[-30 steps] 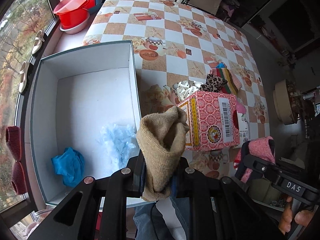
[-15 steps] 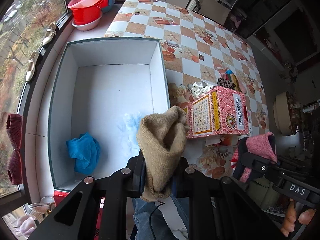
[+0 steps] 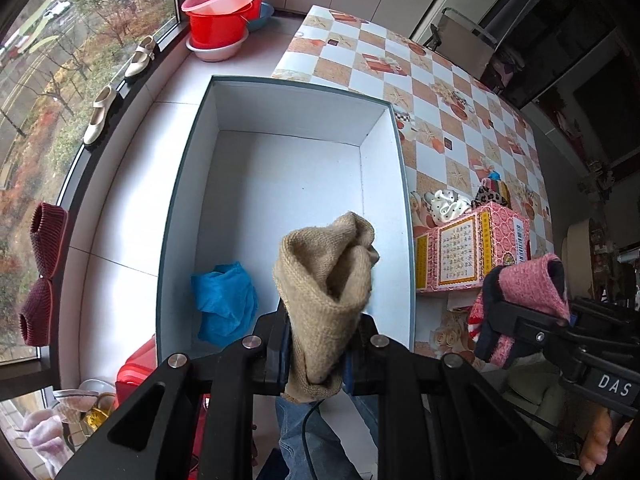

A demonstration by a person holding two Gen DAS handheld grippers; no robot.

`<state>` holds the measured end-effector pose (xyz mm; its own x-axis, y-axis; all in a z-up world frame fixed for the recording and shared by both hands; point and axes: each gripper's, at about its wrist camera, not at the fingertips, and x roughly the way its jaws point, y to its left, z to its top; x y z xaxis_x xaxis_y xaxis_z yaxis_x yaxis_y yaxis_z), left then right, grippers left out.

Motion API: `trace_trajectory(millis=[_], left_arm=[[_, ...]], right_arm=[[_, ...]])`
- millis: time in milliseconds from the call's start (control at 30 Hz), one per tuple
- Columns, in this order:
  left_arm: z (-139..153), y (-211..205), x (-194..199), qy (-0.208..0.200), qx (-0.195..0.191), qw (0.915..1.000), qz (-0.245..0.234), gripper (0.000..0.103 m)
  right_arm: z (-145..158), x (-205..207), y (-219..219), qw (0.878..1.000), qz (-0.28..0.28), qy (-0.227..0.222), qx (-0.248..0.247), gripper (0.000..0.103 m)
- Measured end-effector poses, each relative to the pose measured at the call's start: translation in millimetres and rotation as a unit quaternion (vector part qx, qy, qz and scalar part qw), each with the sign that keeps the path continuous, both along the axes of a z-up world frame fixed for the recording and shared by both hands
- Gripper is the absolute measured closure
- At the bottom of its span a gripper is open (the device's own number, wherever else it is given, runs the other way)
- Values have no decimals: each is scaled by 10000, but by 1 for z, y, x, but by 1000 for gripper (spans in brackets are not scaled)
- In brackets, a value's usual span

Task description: Organize soft objects

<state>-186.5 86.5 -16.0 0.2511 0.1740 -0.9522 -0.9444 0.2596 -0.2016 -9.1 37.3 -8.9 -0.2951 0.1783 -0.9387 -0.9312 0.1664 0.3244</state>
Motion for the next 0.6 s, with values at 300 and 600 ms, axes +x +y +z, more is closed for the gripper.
trace_trajectory(millis=[300, 600], left_arm=[[-7, 5, -15, 187, 131, 9995, 209, 82], [-14, 8, -22, 174, 74, 9991, 377, 82]], right_arm=[[1, -30, 28, 9990, 446, -73, 17, 73], [2, -52, 46, 9971, 752, -89, 9, 73]])
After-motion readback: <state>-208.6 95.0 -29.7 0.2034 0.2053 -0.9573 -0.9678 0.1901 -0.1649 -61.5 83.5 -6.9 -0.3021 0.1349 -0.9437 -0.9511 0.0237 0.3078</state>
